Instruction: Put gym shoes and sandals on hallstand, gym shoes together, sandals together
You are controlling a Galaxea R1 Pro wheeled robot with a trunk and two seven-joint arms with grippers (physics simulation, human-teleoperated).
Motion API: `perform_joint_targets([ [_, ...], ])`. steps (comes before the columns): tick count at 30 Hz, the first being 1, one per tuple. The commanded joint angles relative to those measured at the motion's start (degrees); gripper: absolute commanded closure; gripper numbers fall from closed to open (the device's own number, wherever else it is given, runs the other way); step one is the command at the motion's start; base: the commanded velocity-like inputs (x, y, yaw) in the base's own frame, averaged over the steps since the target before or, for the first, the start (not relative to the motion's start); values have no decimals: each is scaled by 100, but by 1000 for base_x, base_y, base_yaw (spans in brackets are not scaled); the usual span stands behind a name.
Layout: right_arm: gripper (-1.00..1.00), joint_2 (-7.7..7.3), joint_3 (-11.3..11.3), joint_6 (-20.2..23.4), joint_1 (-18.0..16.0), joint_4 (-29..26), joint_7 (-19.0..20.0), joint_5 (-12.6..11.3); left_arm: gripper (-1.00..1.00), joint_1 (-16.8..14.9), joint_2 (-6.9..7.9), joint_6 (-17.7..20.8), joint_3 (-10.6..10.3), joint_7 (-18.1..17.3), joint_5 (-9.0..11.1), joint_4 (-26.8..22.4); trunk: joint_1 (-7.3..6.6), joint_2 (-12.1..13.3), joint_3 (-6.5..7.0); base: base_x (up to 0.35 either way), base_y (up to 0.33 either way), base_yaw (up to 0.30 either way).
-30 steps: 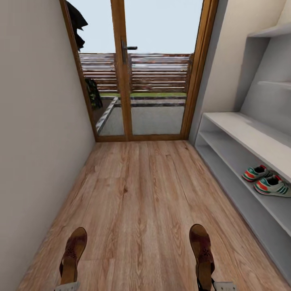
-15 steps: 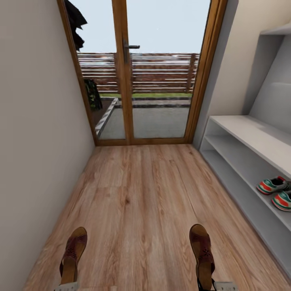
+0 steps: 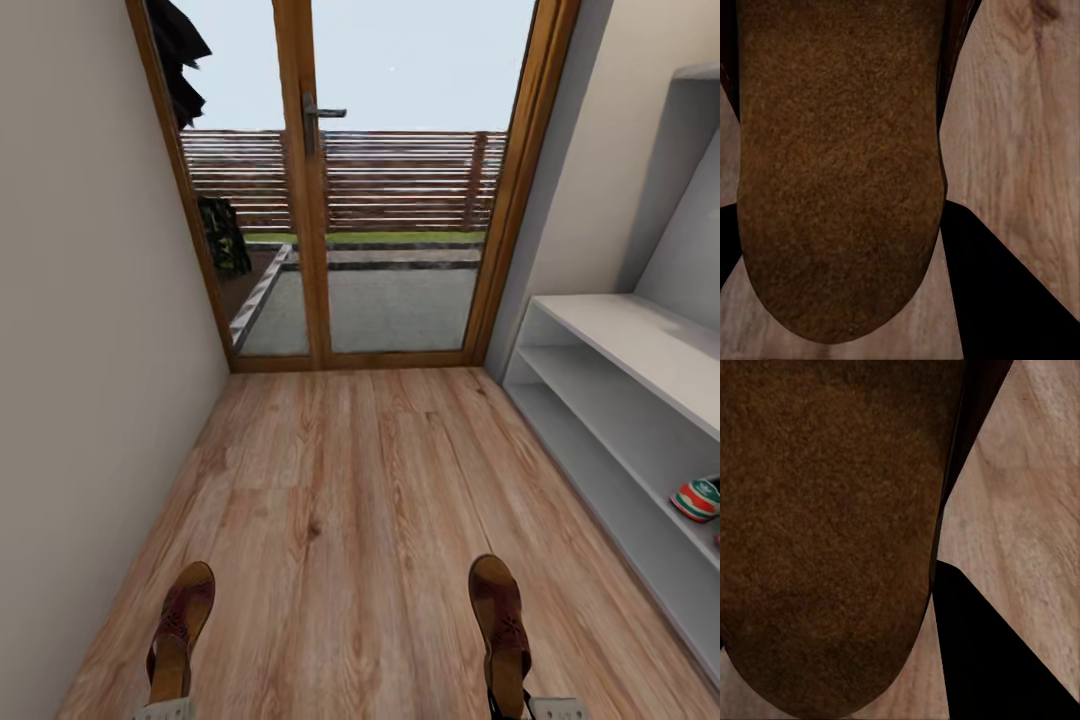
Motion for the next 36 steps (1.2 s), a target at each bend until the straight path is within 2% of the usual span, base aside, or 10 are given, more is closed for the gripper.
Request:
perform_joint_targets([
  [1, 100, 5, -48, -16, -4, 1, 57, -15, 100, -5, -4, -19, 53, -17, -71, 5, 2, -2, -5, 339, 0, 0],
  [14, 100, -9, -54, -10, -3, -3, 55, -17, 100, 2, 25, -19, 58, -8, -63, 15, 2, -2, -5, 339, 0, 0],
  [23, 100, -12, -52, -9, -1, 4, 58, -15, 100, 2, -9, -19, 45, -16, -79, 17, 2, -2, -5, 339, 0, -7],
  [36, 100, -10, -45, -7, -1, 10, 58, -14, 100, 2, -12, -19, 41, -28, -88, 26, 2, -2, -5, 332, 116, -234],
])
